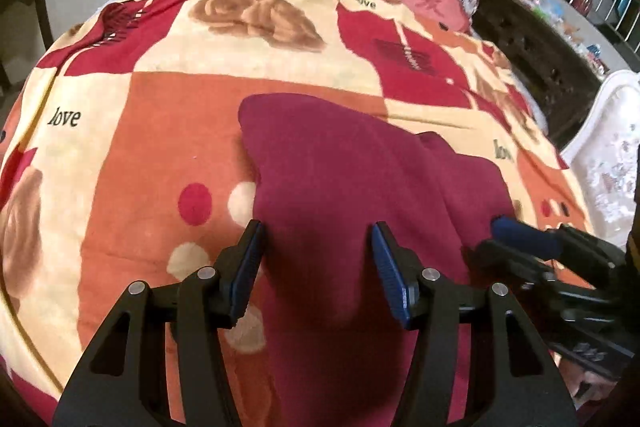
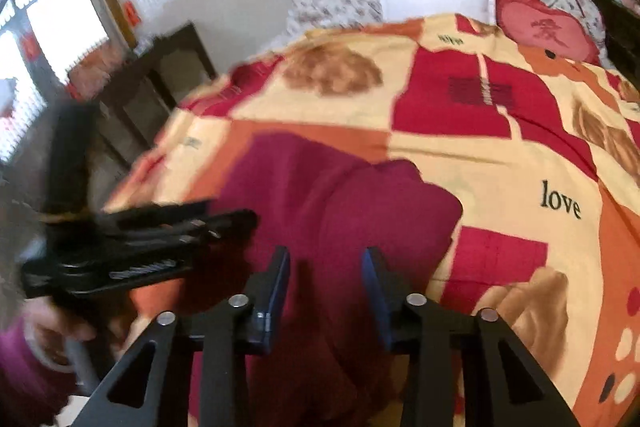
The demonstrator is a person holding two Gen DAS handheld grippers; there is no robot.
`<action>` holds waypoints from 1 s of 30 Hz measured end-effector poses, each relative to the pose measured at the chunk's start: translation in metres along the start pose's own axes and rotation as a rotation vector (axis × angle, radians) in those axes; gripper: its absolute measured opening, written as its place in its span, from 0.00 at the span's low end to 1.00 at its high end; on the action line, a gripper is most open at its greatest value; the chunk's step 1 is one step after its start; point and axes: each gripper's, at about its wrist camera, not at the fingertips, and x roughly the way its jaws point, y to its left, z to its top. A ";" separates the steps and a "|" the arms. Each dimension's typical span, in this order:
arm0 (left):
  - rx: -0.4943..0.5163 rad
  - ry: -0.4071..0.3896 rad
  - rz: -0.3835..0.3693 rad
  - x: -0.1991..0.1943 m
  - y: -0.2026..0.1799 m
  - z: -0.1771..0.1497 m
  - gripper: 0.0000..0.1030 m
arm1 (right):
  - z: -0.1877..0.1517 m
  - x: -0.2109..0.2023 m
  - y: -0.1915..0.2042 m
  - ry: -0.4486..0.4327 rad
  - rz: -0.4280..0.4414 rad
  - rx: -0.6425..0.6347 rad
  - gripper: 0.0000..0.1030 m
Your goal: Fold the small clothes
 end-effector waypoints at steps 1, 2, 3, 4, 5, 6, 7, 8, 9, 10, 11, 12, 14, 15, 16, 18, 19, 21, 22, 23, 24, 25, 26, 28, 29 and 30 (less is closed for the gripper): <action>0.003 0.003 0.003 0.002 0.001 -0.001 0.53 | -0.003 0.008 -0.006 0.017 -0.007 0.016 0.32; 0.010 0.008 0.004 0.005 0.000 -0.002 0.53 | -0.006 0.014 -0.012 0.031 -0.008 0.030 0.32; 0.017 0.010 0.005 0.007 -0.002 -0.003 0.53 | -0.010 0.018 -0.018 0.039 -0.007 0.040 0.32; 0.026 0.006 0.014 0.009 -0.003 -0.003 0.54 | -0.013 0.021 -0.023 0.031 0.001 0.049 0.32; 0.035 0.002 0.025 0.010 -0.005 -0.004 0.55 | -0.015 0.020 -0.025 0.022 0.011 0.056 0.31; 0.044 -0.001 0.031 0.010 -0.007 -0.005 0.55 | -0.015 0.018 -0.026 0.021 0.019 0.062 0.31; 0.049 -0.004 0.036 0.010 -0.007 -0.005 0.56 | -0.015 0.017 -0.026 0.023 0.019 0.062 0.31; 0.051 -0.005 0.041 0.010 -0.008 -0.005 0.56 | -0.014 0.012 -0.025 0.024 0.017 0.061 0.31; 0.049 -0.006 0.043 0.010 -0.007 -0.005 0.56 | -0.014 0.007 -0.023 0.021 0.016 0.061 0.31; 0.044 -0.007 0.043 0.009 -0.007 -0.005 0.56 | -0.014 0.001 -0.020 0.017 0.016 0.061 0.31; 0.040 -0.009 0.043 0.007 -0.006 -0.006 0.56 | -0.015 -0.007 -0.017 0.013 0.024 0.059 0.31; 0.038 -0.010 0.044 0.007 -0.006 -0.006 0.56 | -0.016 -0.014 -0.013 0.009 0.038 0.053 0.31; 0.040 -0.015 0.049 0.004 -0.006 -0.008 0.56 | -0.021 -0.028 -0.001 0.006 0.062 0.027 0.31; 0.044 -0.018 0.052 0.002 -0.007 -0.009 0.56 | -0.024 -0.033 0.005 0.005 0.060 0.011 0.31; 0.048 -0.022 0.057 0.001 -0.008 -0.010 0.56 | -0.028 -0.035 0.010 0.005 0.051 -0.002 0.31; 0.051 -0.029 0.062 -0.002 -0.009 -0.012 0.56 | -0.039 -0.039 0.019 0.013 0.026 -0.030 0.31; 0.051 -0.034 0.064 -0.005 -0.010 -0.013 0.56 | -0.044 -0.040 0.021 0.012 0.014 -0.039 0.31; 0.048 -0.041 0.070 -0.008 -0.010 -0.015 0.56 | -0.053 -0.037 0.020 0.022 -0.008 -0.044 0.31; 0.045 -0.044 0.071 -0.010 -0.010 -0.016 0.56 | -0.055 -0.034 0.018 0.033 -0.020 -0.043 0.31; 0.046 -0.051 0.075 -0.012 -0.010 -0.018 0.56 | -0.058 -0.031 0.016 0.045 -0.032 -0.043 0.31; 0.049 -0.058 0.081 -0.014 -0.010 -0.020 0.56 | -0.061 -0.029 0.014 0.044 -0.035 -0.044 0.31; 0.056 -0.065 0.092 -0.017 -0.011 -0.022 0.56 | -0.062 -0.027 0.012 0.039 -0.035 -0.040 0.31; 0.059 -0.067 0.098 -0.018 -0.012 -0.023 0.56 | -0.063 -0.025 0.012 0.033 -0.037 -0.045 0.31; 0.056 -0.063 0.104 -0.022 -0.012 -0.027 0.56 | -0.065 -0.023 0.012 0.029 -0.053 -0.062 0.31; 0.049 -0.062 0.102 -0.024 -0.011 -0.029 0.56 | -0.065 -0.024 0.013 0.026 -0.057 -0.059 0.31; 0.039 -0.063 0.103 -0.027 -0.010 -0.030 0.56 | -0.065 -0.026 0.014 0.021 -0.055 -0.054 0.31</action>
